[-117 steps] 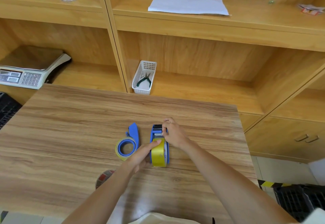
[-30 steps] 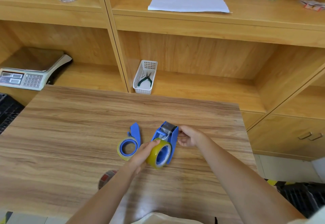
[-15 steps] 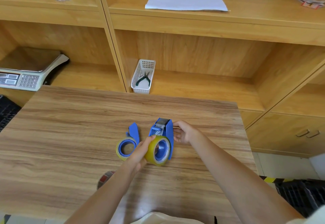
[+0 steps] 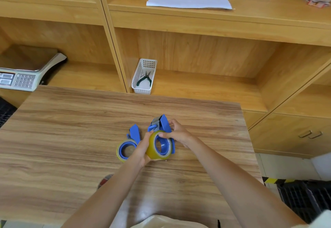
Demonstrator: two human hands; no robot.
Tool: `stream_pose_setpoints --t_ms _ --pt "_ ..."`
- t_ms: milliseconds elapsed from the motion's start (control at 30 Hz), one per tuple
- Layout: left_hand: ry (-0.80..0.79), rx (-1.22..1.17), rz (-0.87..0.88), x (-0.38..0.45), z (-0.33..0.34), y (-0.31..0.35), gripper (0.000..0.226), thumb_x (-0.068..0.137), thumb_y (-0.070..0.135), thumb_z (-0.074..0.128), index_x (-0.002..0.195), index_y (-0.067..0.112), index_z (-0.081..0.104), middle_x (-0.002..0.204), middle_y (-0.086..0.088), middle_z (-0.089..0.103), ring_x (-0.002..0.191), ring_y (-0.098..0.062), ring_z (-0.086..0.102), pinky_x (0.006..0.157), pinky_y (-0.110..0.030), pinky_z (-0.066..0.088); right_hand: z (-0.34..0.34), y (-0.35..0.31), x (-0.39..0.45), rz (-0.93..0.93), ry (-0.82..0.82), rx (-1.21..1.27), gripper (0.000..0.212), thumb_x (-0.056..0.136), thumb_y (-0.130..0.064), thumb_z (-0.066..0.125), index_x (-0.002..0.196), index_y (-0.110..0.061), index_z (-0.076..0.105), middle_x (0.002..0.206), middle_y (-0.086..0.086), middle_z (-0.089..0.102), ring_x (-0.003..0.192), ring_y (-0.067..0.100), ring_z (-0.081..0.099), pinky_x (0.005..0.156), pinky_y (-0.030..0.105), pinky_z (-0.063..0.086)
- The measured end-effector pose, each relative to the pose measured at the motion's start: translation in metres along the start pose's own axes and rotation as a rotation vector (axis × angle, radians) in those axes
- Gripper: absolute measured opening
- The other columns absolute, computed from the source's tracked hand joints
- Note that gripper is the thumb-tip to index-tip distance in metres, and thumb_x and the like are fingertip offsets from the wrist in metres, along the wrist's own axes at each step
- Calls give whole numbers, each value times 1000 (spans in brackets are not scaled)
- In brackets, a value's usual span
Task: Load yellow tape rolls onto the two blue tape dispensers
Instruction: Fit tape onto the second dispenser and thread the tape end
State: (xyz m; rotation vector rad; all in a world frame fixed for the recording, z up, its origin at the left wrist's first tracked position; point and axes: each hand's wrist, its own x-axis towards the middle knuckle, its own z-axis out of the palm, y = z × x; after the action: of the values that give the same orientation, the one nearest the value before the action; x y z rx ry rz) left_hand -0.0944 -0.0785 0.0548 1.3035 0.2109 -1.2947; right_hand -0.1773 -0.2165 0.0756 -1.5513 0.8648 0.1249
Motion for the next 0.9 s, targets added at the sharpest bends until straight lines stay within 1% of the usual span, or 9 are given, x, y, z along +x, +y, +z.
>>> stream_pose_setpoints --t_ms 100,233,367,433,500,567,633,767,900 --pt "80 6 22 7 1 -4 48 90 42 61 121 6 66 108 -17 72 95 -29 69 91 -47 57 3 8 5 -51 78 -45 54 78 -29 80 119 -17 49 120 -1 57 109 16 58 93 36 51" --pt "204 282 84 8 1 -6 92 73 68 64 139 7 43 125 -10 63 109 -24 64 95 -42 53 3 18 4 -77 126 -76 40 84 -24 74 114 -15 50 121 1 58 107 16 56 83 27 45" --pt "230 917 443 2 2 -16 48 93 46 59 119 7 44 118 -13 57 87 -21 57 70 -34 46 9 28 5 -9 253 -135 40 84 -28 74 112 -14 51 104 -5 58 94 16 58 75 26 41" --pt "170 1255 572 3 -3 -23 45 97 31 56 132 9 40 126 -13 49 92 -30 59 70 -39 47 12 33 8 23 323 -227 38 82 -35 74 105 -19 49 100 -4 61 87 16 59 73 31 44" --pt "156 1498 646 10 -11 -33 57 98 25 51 147 8 28 142 -11 41 117 -33 55 86 -41 50 17 38 11 22 366 -338 43 81 -40 74 110 -20 50 104 -4 63 92 19 62 77 35 49" --pt "171 1657 697 11 -15 -39 68 100 31 46 155 7 14 160 -8 24 145 -27 31 112 -40 37 23 43 12 4 399 -403 49 81 -42 72 119 -20 49 110 -4 64 97 21 63 78 36 51" --pt "169 1733 715 10 -20 -42 72 100 43 37 156 8 8 164 -4 14 151 -22 17 120 -41 26 27 46 12 1 416 -422 49 82 -41 71 121 -22 48 110 -3 65 98 23 64 79 39 52" --pt "127 1866 670 18 -33 -53 88 86 67 24 148 4 28 152 -9 44 136 -24 48 103 -40 48 34 54 13 44 413 -475 46 83 -40 71 118 -20 49 106 1 66 96 25 64 78 39 52" --pt "77 1913 627 26 -37 -57 104 74 80 21 143 2 30 147 -10 50 131 -22 54 101 -39 49 43 62 14 86 446 -488 47 84 -38 71 120 -18 49 110 2 66 98 26 64 73 35 49"
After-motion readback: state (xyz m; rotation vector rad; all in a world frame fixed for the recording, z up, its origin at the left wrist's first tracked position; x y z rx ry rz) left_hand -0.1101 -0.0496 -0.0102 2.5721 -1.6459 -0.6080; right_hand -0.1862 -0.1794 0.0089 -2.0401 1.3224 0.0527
